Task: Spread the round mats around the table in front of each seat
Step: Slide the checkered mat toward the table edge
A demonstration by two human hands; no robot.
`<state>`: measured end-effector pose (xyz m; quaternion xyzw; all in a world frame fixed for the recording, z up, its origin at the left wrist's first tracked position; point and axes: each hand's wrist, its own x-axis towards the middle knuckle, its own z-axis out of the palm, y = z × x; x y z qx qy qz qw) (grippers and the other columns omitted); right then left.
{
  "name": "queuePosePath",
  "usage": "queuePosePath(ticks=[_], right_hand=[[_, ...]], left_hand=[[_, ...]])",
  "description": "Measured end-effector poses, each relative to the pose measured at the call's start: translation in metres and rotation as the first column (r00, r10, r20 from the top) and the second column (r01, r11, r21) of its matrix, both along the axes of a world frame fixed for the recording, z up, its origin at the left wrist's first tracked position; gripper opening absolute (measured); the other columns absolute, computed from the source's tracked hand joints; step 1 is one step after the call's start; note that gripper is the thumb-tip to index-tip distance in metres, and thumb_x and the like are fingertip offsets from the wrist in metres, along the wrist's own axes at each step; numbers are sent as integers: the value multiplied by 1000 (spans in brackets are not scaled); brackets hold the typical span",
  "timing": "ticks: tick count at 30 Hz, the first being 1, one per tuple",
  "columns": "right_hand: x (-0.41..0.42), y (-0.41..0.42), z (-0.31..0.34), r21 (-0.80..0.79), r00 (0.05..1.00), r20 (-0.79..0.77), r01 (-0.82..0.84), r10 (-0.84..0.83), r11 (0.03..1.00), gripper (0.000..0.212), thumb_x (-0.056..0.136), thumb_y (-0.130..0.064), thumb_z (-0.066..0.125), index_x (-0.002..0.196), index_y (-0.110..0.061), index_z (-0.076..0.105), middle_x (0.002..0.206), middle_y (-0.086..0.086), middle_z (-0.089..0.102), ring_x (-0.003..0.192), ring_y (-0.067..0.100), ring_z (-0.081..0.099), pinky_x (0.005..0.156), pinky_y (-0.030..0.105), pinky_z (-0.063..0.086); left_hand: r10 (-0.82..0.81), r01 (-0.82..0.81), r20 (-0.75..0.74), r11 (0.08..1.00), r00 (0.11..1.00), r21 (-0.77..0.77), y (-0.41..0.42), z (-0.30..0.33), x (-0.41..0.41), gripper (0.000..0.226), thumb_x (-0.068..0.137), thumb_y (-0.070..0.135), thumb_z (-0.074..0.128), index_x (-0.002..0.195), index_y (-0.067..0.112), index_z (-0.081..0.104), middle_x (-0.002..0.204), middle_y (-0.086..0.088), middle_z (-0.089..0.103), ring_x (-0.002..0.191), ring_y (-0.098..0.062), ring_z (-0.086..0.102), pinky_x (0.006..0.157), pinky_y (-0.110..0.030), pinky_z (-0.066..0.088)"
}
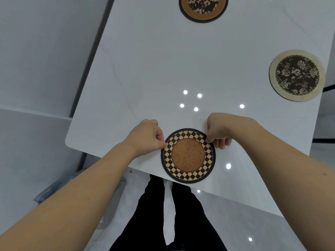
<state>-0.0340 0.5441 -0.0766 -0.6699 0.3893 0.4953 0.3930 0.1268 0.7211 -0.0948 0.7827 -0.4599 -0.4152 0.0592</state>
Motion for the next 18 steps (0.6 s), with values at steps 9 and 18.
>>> queuePosePath(ticks=[9, 18], right_hand=[[-3, 3, -2, -1, 999, -16, 44, -44, 999, 28, 87, -13, 60, 109, 5, 58, 109, 26, 65, 53, 20, 46, 54, 25, 41], [-4, 5, 1, 4, 999, -35, 28, -28, 1000, 15, 89, -13, 58, 77, -4, 60, 67, 10, 59, 58, 23, 50, 62, 30, 46]], left_hand=[[-12, 12, -3, 1000, 1000, -1, 1, 1, -1, 17, 74, 34, 75, 69, 18, 71, 78, 12, 46, 91, -11, 45, 71, -27, 38], [-7, 7, -15, 1000, 1000, -4, 3, 0, -1, 17, 73, 34, 76, 68, 18, 71, 77, 12, 45, 88, -10, 42, 68, -25, 35]])
